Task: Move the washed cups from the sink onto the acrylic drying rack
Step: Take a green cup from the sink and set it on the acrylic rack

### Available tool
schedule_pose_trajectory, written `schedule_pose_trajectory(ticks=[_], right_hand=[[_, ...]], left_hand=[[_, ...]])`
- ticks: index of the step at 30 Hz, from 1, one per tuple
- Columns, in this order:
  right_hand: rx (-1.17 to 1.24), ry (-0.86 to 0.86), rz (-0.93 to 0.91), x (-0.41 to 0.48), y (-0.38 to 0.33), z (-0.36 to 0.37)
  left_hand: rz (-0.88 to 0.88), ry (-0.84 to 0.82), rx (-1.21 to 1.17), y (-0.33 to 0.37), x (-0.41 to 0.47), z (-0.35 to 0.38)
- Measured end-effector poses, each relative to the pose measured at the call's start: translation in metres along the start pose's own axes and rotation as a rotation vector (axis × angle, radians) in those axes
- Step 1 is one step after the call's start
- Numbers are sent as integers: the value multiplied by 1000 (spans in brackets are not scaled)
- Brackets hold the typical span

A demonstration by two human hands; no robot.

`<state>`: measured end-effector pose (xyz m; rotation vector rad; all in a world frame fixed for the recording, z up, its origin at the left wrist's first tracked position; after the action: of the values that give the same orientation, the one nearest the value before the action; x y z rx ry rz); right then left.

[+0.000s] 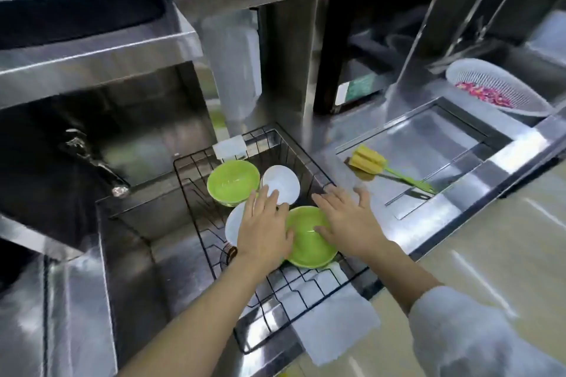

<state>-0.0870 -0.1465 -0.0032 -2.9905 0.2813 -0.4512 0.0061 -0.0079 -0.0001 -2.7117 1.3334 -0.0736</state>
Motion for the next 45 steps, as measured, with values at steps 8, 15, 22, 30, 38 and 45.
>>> schedule_pose_trajectory(ticks=[8, 15, 22, 30, 38, 45], right_hand=[[-93, 3, 20, 10, 6, 18], [-4, 76, 49, 21, 3, 9], [275, 119, 25, 28, 6, -15], [666, 427, 89, 37, -12, -65], [883, 560, -160, 57, -64, -73], [1208, 70, -208, 87, -141, -101]], left_hand=[[-117, -42, 116, 8, 7, 19], [-190, 122, 27, 7, 5, 16], [-209, 141, -311, 11, -7, -30], [-258, -179, -1265, -16, -23, -69], [-237, -201, -1645, -46, -64, -81], [-404, 341, -1314, -93, -117, -100]])
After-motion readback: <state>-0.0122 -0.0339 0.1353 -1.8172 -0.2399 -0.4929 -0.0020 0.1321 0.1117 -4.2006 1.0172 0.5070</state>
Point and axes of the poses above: each hand's wrist, its own x-axis towards the middle knuckle, its own z-axis out of the palm, y = z × x, the point moved 1 cm from there along x, towards the middle knuckle, and after that the axes turned 14 degrees about x, right-handed, at the moved point
